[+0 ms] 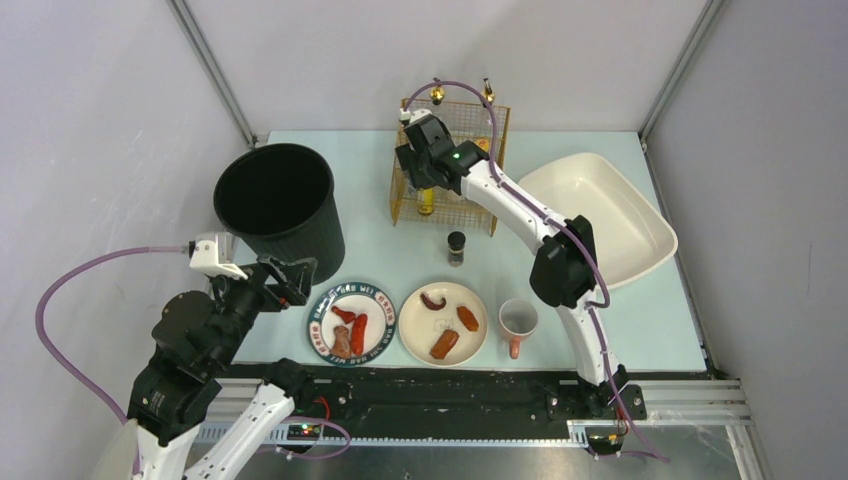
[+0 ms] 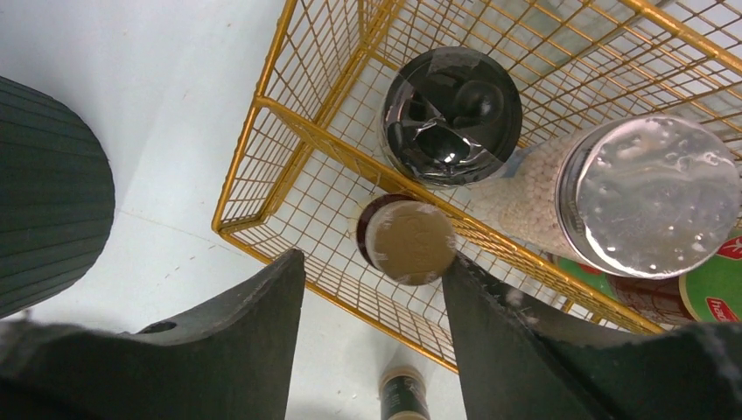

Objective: Clear the kitchen counter

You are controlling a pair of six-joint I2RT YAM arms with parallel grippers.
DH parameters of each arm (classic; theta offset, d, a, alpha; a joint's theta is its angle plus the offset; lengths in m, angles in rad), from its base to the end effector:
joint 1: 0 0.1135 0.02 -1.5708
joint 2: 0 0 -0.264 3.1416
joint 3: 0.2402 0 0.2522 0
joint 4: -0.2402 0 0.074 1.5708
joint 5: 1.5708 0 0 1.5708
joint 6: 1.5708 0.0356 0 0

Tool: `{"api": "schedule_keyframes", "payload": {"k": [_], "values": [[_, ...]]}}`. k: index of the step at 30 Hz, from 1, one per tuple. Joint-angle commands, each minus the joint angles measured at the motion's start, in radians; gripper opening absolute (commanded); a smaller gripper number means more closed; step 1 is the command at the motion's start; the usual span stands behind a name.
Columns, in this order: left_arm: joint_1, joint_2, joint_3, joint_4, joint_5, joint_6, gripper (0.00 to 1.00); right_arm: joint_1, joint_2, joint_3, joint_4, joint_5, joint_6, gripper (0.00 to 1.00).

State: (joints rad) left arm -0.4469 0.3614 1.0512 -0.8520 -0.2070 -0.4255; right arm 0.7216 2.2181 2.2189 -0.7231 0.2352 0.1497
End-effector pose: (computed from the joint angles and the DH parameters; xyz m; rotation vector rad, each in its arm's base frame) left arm 0.0313 -0.0069 0.3914 -0.1353 1.7466 -0.4621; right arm 0.3851 0.3278 0.3125 -0.5248 2.2149 0.1898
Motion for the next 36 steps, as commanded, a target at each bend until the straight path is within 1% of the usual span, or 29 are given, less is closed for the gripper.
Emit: {"api": "schedule_keyframes", "payload": {"k": [1, 2, 4, 7, 10, 14, 18, 22, 26, 28, 30, 36], "values": [[-0.002, -0.006, 0.007, 0.011, -0.004, 0.008, 0.98, 0.002, -0.036, 0.044, 0.025, 0.004, 0.003, 0.66], [-0.003, -0.006, 0.007, 0.013, -0.005, 0.007, 0.98, 0.003, -0.042, 0.036, 0.028, 0.005, 0.003, 0.7], [-0.003, -0.006, 0.007, 0.012, -0.003, 0.007, 0.98, 0.007, -0.064, 0.023, 0.033, 0.011, 0.003, 0.73], [-0.003, -0.008, 0.003, 0.012, -0.002, 0.008, 0.98, 0.017, -0.115, -0.004, 0.043, 0.025, 0.002, 0.74], [-0.003, -0.013, 0.002, 0.013, -0.001, 0.007, 0.98, 0.03, -0.181, -0.074, 0.062, 0.041, 0.004, 0.75], [-0.003, -0.02, 0.001, 0.012, -0.002, 0.01, 0.98, 0.046, -0.281, -0.192, 0.104, 0.073, 0.005, 0.75], [-0.003, -0.028, 0.0, 0.012, 0.001, 0.011, 0.98, 0.066, -0.424, -0.343, 0.151, 0.094, -0.004, 0.75], [-0.004, -0.038, -0.002, 0.012, 0.003, 0.008, 0.98, 0.086, -0.523, -0.48, 0.168, 0.123, -0.007, 0.76], [-0.003, -0.038, -0.005, 0.012, 0.011, 0.006, 0.98, 0.094, -0.614, -0.622, 0.19, 0.142, 0.02, 0.79], [-0.002, -0.037, -0.004, 0.012, 0.011, 0.007, 0.98, 0.094, -0.649, -0.712, 0.197, 0.134, 0.038, 0.8], [-0.003, -0.037, -0.003, 0.012, 0.011, 0.008, 0.98, 0.093, -0.668, -0.759, 0.193, 0.124, 0.059, 0.8], [-0.003, -0.04, -0.007, 0.012, 0.01, 0.009, 0.98, 0.089, -0.666, -0.838, 0.163, 0.105, 0.106, 0.82]]}}
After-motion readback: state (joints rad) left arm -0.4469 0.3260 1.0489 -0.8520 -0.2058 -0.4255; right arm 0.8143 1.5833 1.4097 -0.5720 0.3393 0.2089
